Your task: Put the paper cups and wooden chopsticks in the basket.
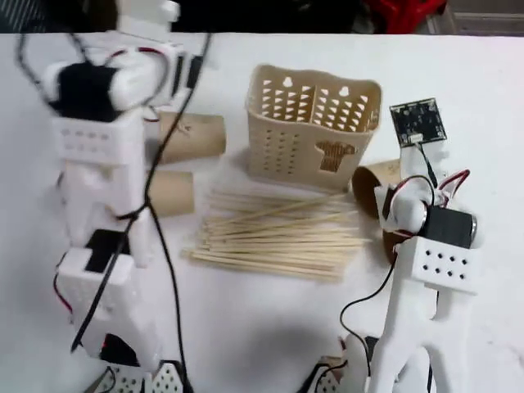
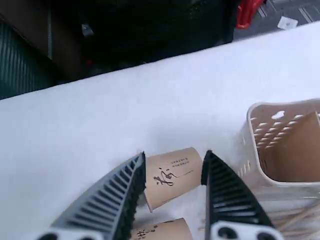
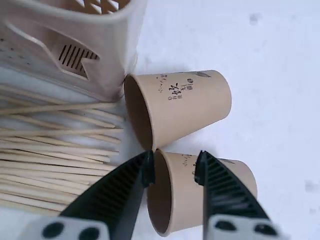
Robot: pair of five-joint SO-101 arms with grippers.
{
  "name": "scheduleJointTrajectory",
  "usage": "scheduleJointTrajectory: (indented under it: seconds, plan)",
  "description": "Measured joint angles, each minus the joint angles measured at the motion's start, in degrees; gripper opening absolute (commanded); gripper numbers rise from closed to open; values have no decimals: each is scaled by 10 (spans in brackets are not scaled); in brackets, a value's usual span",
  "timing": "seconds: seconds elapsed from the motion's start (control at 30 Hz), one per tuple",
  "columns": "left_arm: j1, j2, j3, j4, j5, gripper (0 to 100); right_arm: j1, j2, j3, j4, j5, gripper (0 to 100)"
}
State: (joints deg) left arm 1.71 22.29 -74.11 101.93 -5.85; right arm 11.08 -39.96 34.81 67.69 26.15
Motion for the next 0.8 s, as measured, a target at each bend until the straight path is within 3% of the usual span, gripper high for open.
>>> scheduleJointTrajectory:
  seconds: [0.57, 0.7, 0.8]
  plan:
    - [-50, -37, 86, 4, -7, 196, 5, -84, -62, 22, -4, 149]
    - [-91, -98, 180, 5, -69, 199, 4, -98, -102, 98, 47, 149]
    - [-109, -187, 305, 5, -127, 199, -41, -95, -103, 145, 104, 149]
